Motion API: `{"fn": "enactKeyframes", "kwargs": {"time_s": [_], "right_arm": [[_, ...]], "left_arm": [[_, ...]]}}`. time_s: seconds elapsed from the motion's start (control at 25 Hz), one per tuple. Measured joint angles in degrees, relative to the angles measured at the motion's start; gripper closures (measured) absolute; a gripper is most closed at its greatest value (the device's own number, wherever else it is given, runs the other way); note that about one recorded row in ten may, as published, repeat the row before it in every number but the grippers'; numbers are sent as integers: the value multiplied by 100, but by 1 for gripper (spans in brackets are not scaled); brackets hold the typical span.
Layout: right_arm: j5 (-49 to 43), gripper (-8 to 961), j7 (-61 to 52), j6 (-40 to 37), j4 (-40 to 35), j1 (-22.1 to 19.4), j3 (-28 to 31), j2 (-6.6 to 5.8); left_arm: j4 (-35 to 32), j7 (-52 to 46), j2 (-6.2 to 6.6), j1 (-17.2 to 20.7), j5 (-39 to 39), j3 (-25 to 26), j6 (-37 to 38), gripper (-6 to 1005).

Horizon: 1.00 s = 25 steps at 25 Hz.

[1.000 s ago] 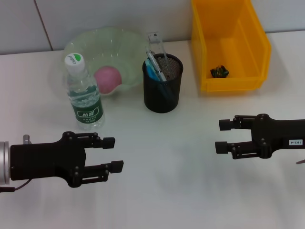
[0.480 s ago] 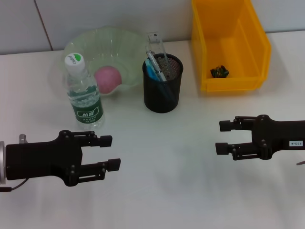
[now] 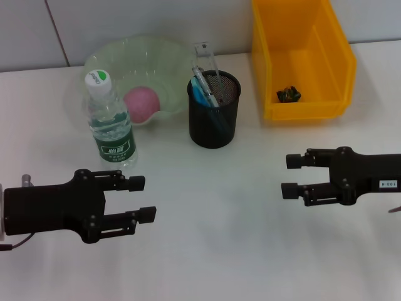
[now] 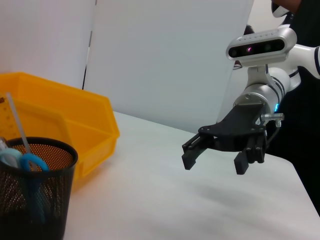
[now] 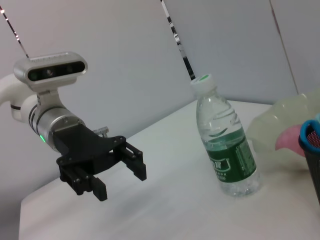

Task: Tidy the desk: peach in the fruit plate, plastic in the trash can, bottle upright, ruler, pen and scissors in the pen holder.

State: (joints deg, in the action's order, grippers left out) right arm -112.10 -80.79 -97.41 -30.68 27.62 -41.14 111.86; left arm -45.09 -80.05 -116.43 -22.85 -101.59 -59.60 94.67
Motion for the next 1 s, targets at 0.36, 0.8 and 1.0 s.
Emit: {"fn": "enactKeyframes", "kwargs": {"time_s": [0.36,0.8,1.0], "right_arm": [[26,136,-183,-17,-96,89,64,23],[30,137,-391,7,-89,160,89,7],[35,137,-418,41,-70,182,89,29]], "left_arm": [[26,28,44,-34,4,93,8,383],[36,1,97,-97,-55,146,12,383],[35,-17,111,-102,-59,143,21,383]]}}
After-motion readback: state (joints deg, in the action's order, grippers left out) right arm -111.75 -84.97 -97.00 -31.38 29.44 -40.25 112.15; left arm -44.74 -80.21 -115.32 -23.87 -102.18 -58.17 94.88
